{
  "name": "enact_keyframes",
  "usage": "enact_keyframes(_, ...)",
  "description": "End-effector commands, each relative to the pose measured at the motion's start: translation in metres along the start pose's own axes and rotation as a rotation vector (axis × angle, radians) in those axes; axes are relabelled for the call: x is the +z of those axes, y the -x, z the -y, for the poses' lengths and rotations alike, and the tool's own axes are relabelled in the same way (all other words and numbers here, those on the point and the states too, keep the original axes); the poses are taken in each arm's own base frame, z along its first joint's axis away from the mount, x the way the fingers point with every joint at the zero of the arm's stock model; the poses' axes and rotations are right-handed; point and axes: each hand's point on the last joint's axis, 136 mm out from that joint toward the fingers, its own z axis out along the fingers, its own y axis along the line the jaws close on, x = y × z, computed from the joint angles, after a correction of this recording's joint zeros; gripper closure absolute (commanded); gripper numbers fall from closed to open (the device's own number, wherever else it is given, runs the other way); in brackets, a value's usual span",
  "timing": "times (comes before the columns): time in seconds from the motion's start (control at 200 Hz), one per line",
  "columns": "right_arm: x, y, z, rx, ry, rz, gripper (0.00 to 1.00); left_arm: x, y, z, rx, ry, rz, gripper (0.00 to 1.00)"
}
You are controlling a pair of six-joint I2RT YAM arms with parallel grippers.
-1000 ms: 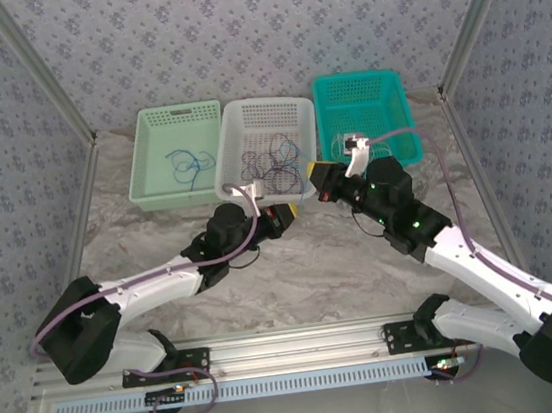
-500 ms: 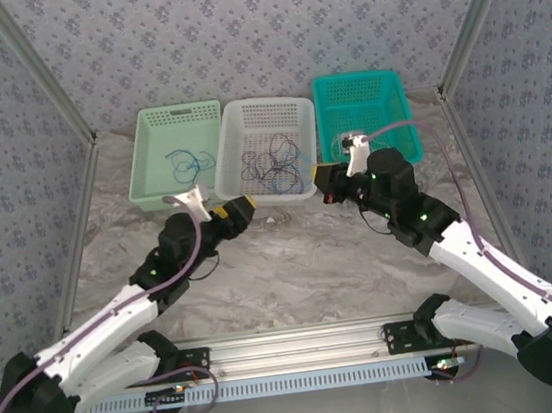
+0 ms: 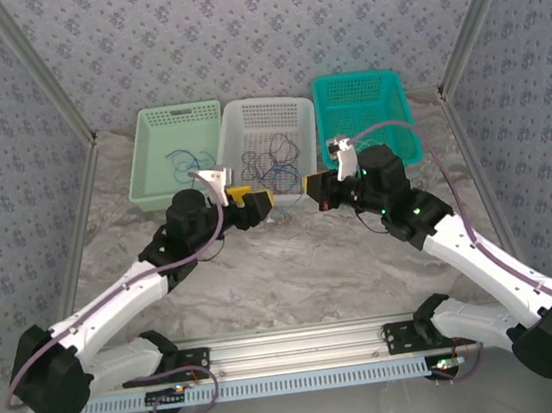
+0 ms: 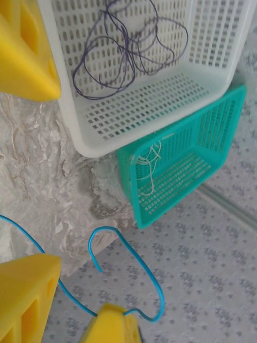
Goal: Untangle the cables
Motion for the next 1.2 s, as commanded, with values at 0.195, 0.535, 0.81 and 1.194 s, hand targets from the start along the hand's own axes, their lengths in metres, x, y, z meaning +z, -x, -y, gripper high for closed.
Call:
enact_keyframes(0.195,0.0,0.017,-0.018,0.009,0.088,0.041,1.0,0.008,0.036,0.047,0.032,-0.268,0.129,0.29)
enact_keyframes(0.535,0.005,0.018,-0.022,0.041,0.128,0.052,1.0,0.019,0.037,0.046,-0.021,-0.286,0.135,0.38)
enact_keyframes(0.81,0.005,0.02,-0.025,0.048,0.144,0.067,1.0,0.033,0.03,0.04,-0.058,-0.275,0.095,0.6)
enact_keyframes(1.194,0.006,0.006,-0.005,0.067,0.07,0.054,1.0,0.02,0.038,0.044,-0.045,-0.278,0.14,0.36)
